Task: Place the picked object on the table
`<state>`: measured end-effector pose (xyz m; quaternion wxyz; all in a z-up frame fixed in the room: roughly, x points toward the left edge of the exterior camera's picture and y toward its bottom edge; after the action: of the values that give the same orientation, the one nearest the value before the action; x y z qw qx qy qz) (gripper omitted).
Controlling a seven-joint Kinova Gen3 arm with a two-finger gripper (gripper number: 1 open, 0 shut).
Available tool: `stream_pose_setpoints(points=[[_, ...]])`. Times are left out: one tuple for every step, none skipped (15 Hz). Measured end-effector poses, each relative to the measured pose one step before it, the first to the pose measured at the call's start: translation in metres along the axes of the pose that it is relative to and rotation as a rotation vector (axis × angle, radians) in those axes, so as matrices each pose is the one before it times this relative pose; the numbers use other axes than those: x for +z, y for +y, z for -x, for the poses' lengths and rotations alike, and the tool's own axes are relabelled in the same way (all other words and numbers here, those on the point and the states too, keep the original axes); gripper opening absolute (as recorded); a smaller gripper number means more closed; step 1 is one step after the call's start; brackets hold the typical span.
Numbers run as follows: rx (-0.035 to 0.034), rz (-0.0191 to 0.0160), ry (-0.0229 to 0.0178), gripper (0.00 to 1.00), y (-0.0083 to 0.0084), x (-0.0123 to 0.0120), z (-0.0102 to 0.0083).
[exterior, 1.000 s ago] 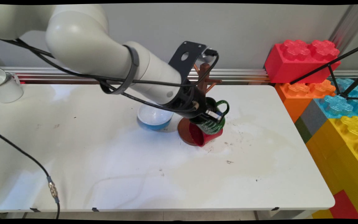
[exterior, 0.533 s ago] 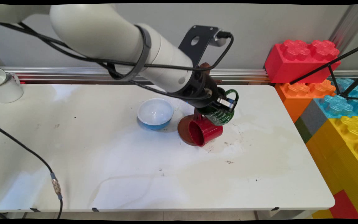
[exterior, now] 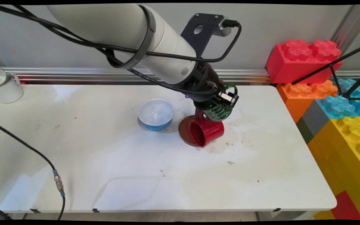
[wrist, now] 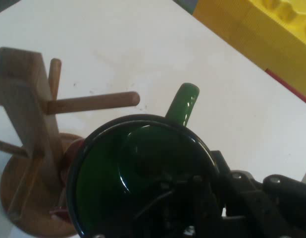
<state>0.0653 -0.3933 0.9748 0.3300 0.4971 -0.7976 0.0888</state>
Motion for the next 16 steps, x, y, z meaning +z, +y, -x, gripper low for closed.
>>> stream_pose_setpoints(points=[[-0.00116,-0.00766,-0.00533,0.0,0.0008,-0.00205,-0.00014],[0.00054,-0.00684,-0.00374,0.0,0.00086,-0.00161,-0.00051],[-0.00009,-0.00572,-0.00244,0.0,0.00064,-0.00131,-0.00031],[-0.00072,-0.00613,-0.00239,0.0,0.00075,-0.0013,-0.00032],[-0.00194,-0.00415,-0.00034,0.0,0.0005,-0.00102,-0.00056],[-0.00141,-0.00317,0.00041,0.0,0.00038,-0.0006,-0.0006],[-0.00067,-0.00323,0.00256,0.0,0.0003,-0.00055,-0.00101],[-0.00067,-0.00414,0.00153,0.0,0.00004,-0.00034,-0.00081],[-0.00057,-0.00368,0.0011,0.0,-0.00009,-0.00033,-0.0006],[-0.00042,-0.00225,0.00064,0.0,-0.00005,-0.00016,-0.00035],[-0.00039,-0.00235,0.00064,0.0,0.00006,-0.00019,-0.00043],[-0.00047,-0.00272,0.00026,0.0,-0.00005,-0.00023,-0.00032],[-0.00039,-0.00279,0.00014,0.0,0.0,-0.00025,-0.00035],[-0.0004,-0.00347,0.00013,0.0,-0.00014,-0.00031,-0.00026],[-0.00061,-0.00358,-0.00063,0.0,-0.00017,-0.00025,-0.00004],[-0.00077,-0.0024,0.00017,0.0,-0.00005,-0.00021,-0.00021]])
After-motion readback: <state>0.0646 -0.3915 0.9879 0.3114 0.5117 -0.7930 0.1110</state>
